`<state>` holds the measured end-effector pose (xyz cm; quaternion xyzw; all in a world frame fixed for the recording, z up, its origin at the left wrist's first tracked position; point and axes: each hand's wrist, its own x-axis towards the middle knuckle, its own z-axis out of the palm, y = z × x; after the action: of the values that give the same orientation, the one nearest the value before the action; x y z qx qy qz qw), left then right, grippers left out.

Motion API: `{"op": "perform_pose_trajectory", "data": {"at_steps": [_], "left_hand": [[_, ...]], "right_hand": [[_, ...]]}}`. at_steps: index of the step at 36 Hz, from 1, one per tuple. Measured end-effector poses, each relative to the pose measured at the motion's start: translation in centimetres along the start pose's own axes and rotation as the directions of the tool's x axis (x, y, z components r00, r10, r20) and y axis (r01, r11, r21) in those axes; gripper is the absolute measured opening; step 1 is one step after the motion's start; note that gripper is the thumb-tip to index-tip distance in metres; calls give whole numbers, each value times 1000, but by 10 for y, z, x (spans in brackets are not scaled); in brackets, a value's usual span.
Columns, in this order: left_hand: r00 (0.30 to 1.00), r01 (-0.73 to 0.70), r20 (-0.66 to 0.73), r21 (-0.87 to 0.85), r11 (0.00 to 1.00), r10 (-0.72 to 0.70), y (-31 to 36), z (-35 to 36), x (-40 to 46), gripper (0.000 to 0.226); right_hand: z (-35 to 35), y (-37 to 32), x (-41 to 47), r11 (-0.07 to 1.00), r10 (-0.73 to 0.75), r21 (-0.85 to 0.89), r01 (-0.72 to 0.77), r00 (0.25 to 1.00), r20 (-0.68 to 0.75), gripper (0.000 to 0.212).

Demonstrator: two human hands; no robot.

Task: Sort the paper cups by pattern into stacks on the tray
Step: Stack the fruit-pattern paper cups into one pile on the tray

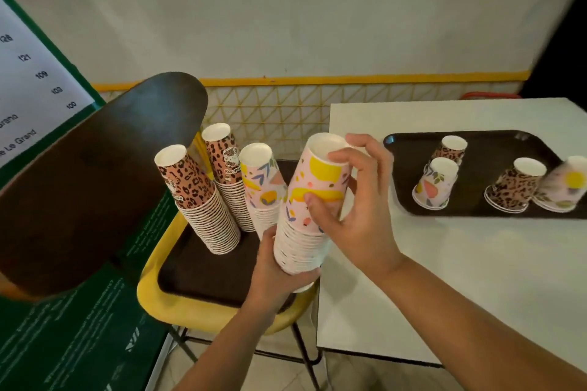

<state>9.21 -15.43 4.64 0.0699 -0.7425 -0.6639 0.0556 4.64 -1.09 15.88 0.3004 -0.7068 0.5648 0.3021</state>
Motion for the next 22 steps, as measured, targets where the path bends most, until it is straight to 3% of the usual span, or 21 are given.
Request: {"op": "perform_pose_trajectory", "data": {"at_steps": [12, 17, 22], "left_hand": [[956, 101, 280, -28, 994, -90, 14, 148, 42, 96], [931, 99, 356, -21, 995, -85, 25, 212, 55, 91], [924, 102, 372, -30, 994, -83, 37, 271, 66, 107]], "right_hand": [[-115, 44, 27, 977, 212, -27, -212, 977, 10, 48], [-182, 58, 41, 938, 342, 35, -346, 936, 86, 69], [-243, 82, 54, 887, 459, -27, -460, 876, 148, 88]]}}
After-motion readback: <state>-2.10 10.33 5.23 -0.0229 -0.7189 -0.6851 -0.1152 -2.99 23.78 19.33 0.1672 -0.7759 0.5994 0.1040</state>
